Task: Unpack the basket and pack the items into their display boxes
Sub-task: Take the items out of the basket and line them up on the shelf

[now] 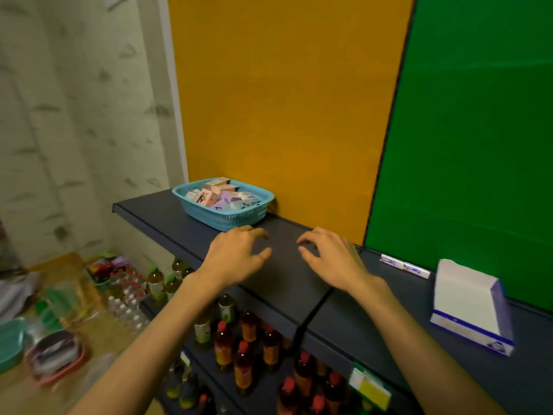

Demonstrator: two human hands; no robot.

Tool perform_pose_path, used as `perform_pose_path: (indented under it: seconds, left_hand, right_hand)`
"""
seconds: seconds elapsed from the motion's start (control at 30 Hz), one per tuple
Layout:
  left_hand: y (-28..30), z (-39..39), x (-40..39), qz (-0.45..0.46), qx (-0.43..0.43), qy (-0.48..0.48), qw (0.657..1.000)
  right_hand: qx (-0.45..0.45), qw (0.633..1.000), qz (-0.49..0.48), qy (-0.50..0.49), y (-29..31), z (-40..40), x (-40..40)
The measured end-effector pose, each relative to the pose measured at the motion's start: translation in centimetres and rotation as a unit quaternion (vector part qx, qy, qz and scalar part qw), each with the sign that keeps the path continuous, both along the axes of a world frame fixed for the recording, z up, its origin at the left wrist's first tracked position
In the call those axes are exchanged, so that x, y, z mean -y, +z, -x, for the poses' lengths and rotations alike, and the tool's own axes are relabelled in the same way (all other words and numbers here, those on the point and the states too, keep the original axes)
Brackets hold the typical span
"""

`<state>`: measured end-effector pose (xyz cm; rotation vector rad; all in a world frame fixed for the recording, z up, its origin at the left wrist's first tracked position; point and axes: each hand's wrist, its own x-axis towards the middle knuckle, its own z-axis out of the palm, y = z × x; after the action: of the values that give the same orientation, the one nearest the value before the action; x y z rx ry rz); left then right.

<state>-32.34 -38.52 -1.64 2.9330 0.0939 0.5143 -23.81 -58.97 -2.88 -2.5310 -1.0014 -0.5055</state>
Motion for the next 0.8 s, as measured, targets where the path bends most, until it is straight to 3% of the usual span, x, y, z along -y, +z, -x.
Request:
perform_pose_path:
  seconds: [0.4, 0.8]
  left_hand:
    - [-0.4, 1.1, -17.7, 0.009, 0.022, 0.003, 1.000]
    - [-1.5, -7.9, -29.1, 0.031, 0.038, -0.034, 0.998]
  right_hand:
    - [-0.003, 1.000, 0.013, -0.020, 0.1, 0.9, -17.0]
    - [-0.006, 0.996, -0.053, -0.073, -0.2, -7.9, -25.8]
